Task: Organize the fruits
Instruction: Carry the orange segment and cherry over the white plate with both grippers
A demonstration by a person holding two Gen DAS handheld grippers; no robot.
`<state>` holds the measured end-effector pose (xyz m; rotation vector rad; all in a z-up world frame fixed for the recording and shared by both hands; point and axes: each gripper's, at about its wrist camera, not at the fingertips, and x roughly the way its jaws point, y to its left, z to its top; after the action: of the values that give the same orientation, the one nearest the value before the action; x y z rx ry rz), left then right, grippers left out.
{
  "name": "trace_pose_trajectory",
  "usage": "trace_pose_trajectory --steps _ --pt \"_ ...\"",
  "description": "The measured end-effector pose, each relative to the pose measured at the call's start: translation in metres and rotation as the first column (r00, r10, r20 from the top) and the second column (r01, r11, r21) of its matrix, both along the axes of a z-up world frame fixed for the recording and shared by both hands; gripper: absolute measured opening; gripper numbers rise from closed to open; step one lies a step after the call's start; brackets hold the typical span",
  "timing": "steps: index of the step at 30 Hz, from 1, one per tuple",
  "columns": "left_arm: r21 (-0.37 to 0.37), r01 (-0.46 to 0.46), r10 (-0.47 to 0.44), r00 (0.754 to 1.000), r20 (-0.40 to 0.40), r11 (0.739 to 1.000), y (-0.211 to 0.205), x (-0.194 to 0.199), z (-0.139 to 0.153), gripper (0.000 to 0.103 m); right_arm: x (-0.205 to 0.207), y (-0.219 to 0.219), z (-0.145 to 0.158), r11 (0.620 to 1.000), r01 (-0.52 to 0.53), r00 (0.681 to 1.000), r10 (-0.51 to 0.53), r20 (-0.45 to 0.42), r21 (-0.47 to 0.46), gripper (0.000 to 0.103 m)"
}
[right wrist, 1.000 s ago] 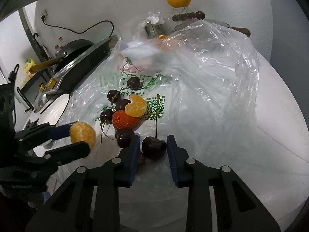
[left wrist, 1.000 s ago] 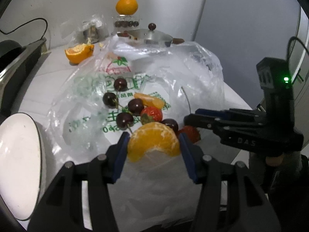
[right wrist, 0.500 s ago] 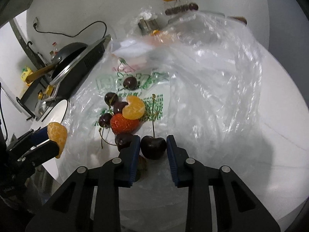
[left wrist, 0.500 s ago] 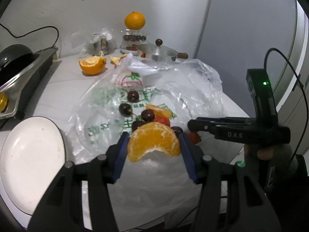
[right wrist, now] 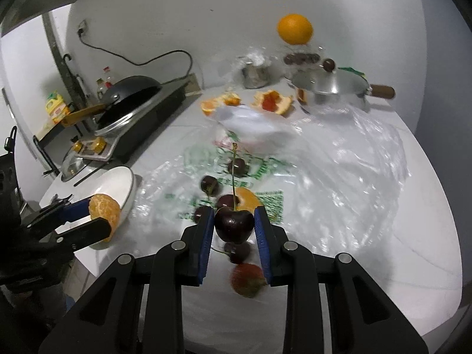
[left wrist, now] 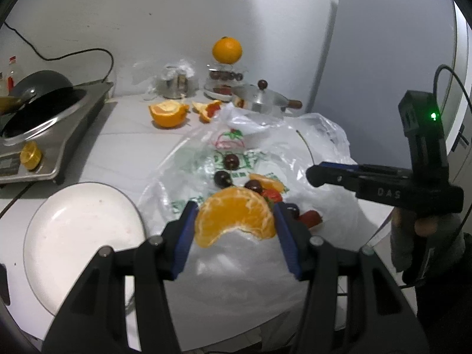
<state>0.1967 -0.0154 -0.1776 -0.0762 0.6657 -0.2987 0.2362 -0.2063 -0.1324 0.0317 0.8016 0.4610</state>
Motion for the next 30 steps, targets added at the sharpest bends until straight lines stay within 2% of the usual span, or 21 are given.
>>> trace_pose_trajectory --steps 10,30 --pt "-0.003 -0.078 0.078 0.997 0.014 0.997 0.037 -0.011 0.0 0.054 -0.003 0.038 0.013 0.997 -0.078 0.997 0.078 0.028 -0.013 0.03" --pt "-0.021 -0.209 0.209 0.978 -0.01 0.978 0.099 -0.027 -0.017 0.054 -0.005 0.113 0.016 0.973 -0.226 0.974 0.227 0.026 -0.039 0.03"
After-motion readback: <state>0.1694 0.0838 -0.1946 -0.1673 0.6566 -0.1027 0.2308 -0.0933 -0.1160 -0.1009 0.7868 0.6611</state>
